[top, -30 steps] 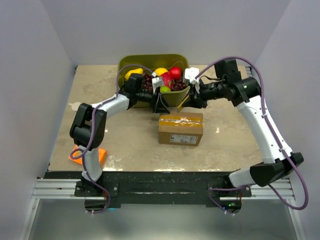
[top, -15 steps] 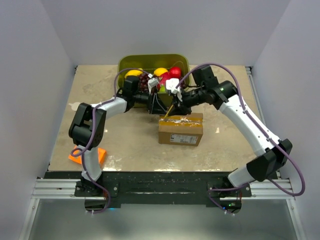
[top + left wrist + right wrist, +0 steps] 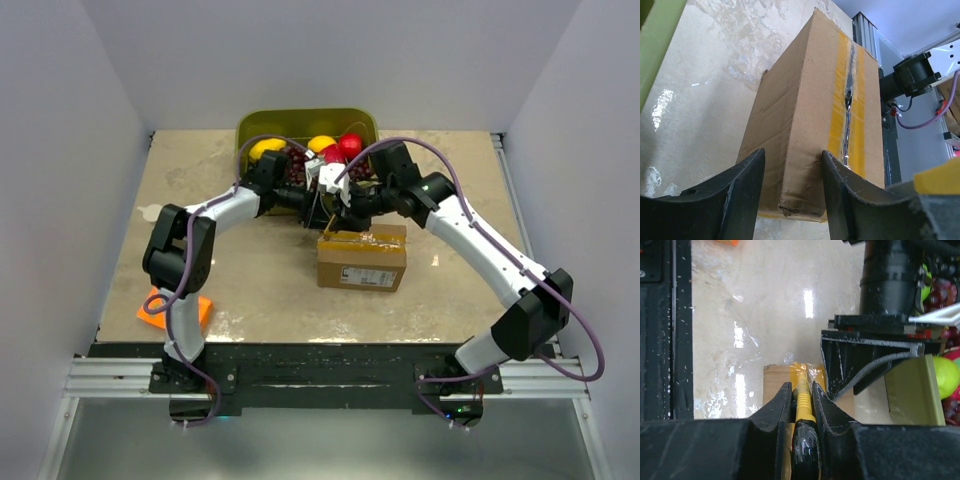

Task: Unpack the express box

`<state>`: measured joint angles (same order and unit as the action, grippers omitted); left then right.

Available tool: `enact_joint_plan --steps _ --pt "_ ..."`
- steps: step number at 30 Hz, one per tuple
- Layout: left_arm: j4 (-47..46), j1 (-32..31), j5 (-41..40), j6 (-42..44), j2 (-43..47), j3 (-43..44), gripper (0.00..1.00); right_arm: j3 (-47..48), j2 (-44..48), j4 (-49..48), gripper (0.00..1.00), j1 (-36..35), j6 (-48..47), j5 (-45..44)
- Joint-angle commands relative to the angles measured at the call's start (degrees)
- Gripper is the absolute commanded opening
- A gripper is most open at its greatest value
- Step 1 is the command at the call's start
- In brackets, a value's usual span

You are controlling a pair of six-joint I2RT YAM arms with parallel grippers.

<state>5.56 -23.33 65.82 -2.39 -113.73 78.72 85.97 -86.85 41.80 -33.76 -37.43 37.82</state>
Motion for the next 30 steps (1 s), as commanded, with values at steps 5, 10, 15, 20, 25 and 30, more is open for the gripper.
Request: enact_joint_plan --steps 5,10,15,20,25,30 --pt "1.56 -0.22 -5.8 -0.06 -0.97 -2.25 0.52 -2.65 1.86 -6.2 0.0 -0.17 2.54 -3.98" --pt "-0.2 -0.22 -5.18 -2.26 -0.88 -2.43 0.52 -3.0 1.24 -6.99 0.0 -0.17 2.8 -3.46" --pt "-0.38 -0.22 -5.09 -2.44 -1.23 -2.6 0.51 -3.79 1.68 -8.84 0.0 -0.17 4.73 -2.76" --pt "-0.46 -0.31 -5.0 -2.44 -1.23 -2.6 0.51 -4.94 1.68 -9.98 0.0 -0.17 7.19 -0.65" --pt "-0.46 -0.31 -5.0 -2.44 -1.14 -2.69 0.51 -5.73 1.33 -10.86 0.0 -0.17 7.46 -0.38" --pt "-0.55 -0.31 -4.91 -2.62 -1.23 -2.87 0.51 -5.82 0.98 -11.48 0.0 -0.17 7.98 -0.3"
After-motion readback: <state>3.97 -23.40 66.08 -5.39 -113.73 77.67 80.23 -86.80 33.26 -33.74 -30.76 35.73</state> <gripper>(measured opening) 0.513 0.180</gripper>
